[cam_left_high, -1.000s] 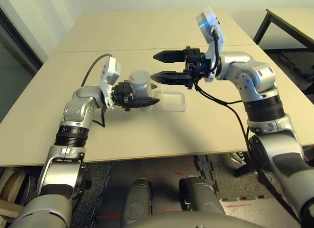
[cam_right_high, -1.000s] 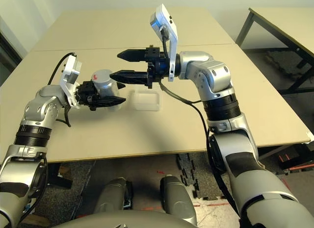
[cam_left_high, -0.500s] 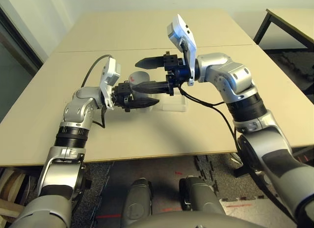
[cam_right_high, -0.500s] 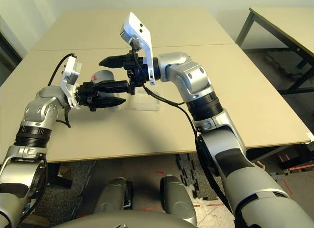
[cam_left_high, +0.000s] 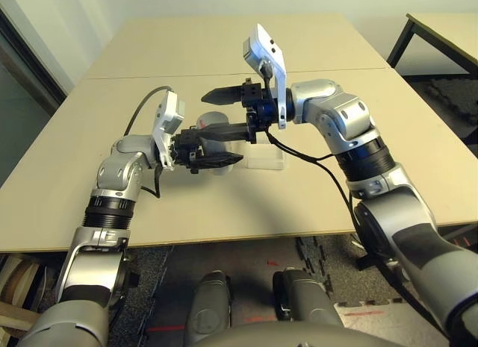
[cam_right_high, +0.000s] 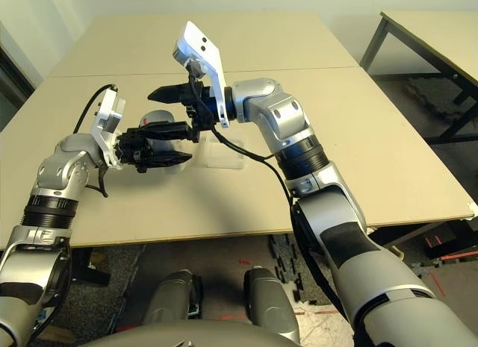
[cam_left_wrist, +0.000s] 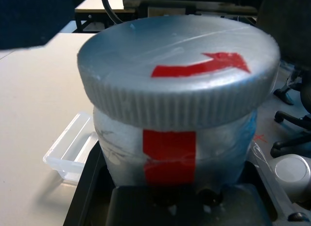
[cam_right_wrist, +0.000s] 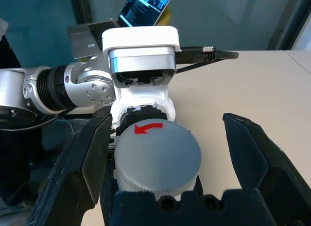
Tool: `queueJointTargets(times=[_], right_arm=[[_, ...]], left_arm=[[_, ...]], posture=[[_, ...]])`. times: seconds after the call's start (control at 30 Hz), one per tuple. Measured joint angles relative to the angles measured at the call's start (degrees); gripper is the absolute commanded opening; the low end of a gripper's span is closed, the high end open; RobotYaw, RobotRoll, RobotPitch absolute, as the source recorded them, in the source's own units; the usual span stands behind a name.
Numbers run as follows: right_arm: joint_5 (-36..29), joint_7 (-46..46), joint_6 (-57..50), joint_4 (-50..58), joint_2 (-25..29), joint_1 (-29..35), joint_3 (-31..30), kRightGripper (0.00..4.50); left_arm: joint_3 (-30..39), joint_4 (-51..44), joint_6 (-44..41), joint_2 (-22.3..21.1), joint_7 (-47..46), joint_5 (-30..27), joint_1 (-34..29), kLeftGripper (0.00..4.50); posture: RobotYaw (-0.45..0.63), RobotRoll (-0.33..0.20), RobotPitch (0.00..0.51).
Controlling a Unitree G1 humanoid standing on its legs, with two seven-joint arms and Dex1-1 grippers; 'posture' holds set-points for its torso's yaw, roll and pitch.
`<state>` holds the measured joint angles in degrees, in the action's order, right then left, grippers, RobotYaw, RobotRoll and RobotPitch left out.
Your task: Pour the medicine from the bottle into the box.
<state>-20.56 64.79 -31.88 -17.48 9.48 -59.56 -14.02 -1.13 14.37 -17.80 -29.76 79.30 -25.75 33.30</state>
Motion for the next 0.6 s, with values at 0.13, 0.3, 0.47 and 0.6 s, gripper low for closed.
queueJointTargets(times=[0.13, 0.3, 0.47, 0.6], right_arm=[[0.0, 0.2, -0.4, 0.0, 0.0, 0.0, -0.5, 4.5], [-0.1, 0.6, -1.0, 0.0, 0.0, 0.0, -0.6, 4.13], [-0.4, 0.8, -1.7, 0.2, -0.2, 0.3, -0.6, 2.6], [-0.8, 0.6, -2.1, 0.4, -0.2, 0.4, -0.6, 2.6]], left_arm=[[0.0, 0.0, 0.0, 0.0, 0.0, 0.0, 0.0, 2.6], [0.0, 0.0, 0.0, 0.0, 0.0, 0.0, 0.0, 2.6], [0.0, 0.0, -0.1, 0.0, 0.0, 0.0, 0.0, 2.6], [0.0, 0.0, -0.2, -0.1, 0.1, 0.0, 0.0, 2.6]], posture=[[-0.07, 0.0, 0.059], [-0.07, 0.0, 0.06], [-0.07, 0.0, 0.06], [-0.07, 0.0, 0.059]])
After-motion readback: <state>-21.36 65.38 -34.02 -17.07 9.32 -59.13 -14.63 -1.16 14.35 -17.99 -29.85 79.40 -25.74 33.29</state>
